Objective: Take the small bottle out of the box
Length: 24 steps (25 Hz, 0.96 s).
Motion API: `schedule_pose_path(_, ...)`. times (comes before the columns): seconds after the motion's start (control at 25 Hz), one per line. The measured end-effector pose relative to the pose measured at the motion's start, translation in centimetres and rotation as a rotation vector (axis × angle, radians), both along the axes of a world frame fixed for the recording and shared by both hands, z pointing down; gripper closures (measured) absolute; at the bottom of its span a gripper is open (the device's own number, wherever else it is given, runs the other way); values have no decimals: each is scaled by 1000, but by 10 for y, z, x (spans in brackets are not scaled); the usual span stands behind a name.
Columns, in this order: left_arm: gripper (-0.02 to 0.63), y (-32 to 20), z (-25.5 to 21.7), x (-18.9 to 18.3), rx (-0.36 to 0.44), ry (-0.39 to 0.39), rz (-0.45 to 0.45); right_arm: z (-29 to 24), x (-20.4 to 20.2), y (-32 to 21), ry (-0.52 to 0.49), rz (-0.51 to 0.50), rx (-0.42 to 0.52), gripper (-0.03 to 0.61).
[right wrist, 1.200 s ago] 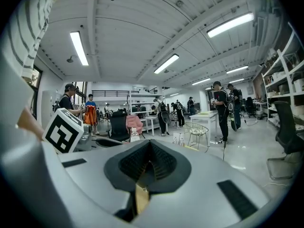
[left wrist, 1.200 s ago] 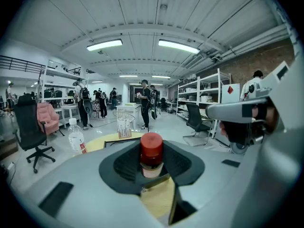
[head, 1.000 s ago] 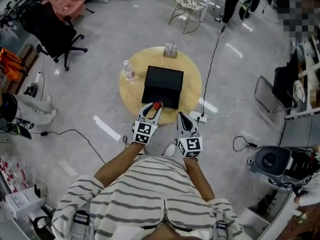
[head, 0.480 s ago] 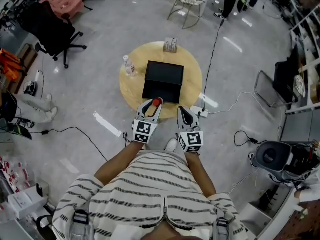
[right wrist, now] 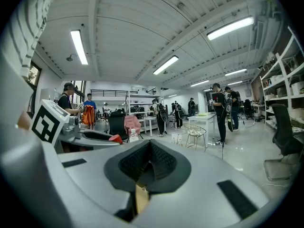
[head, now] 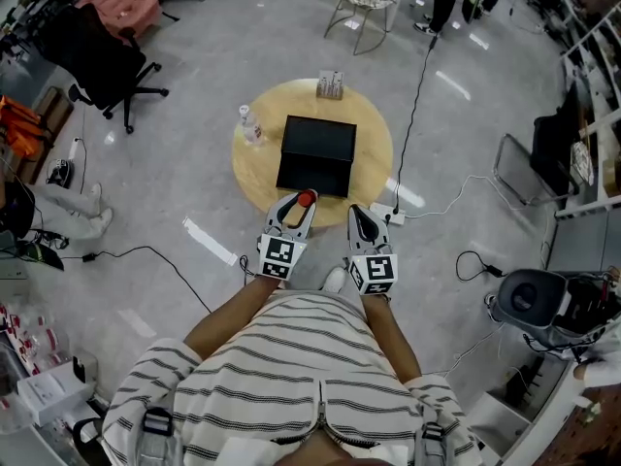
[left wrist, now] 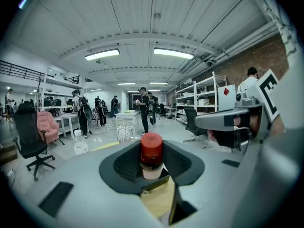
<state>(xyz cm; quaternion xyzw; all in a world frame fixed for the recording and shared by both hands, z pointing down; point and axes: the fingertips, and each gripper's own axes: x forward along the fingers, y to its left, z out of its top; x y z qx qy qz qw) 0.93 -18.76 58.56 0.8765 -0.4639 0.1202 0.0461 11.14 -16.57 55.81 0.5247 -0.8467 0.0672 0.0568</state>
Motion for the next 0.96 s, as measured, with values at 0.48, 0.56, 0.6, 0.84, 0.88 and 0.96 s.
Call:
schedule_pose_path(0.48, 469, 5, -2, 6, 1, 5, 20, 5, 2, 1, -7, 11, -6, 566)
schedule_pose_path(0.56, 469, 5, -3, 6, 4, 3, 23, 5, 1, 2, -6, 12, -6, 566)
schedule_pose_path(0.6, 469, 6, -3, 5, 5, 2, 23, 4, 1, 2, -5, 12, -6, 566)
schedule_pose_path(0.84, 469, 5, -5, 4, 13, 4, 19, 6, 1, 1, -2, 13, -8, 566)
schedule_pose_path(0.88, 469, 4, -5, 5, 15, 4, 20, 6, 1, 1, -2, 13, -9, 568)
schedule_pose_path(0.96, 469, 4, -6, 5, 19, 3, 20, 6, 1, 1, -1, 13, -9, 568)
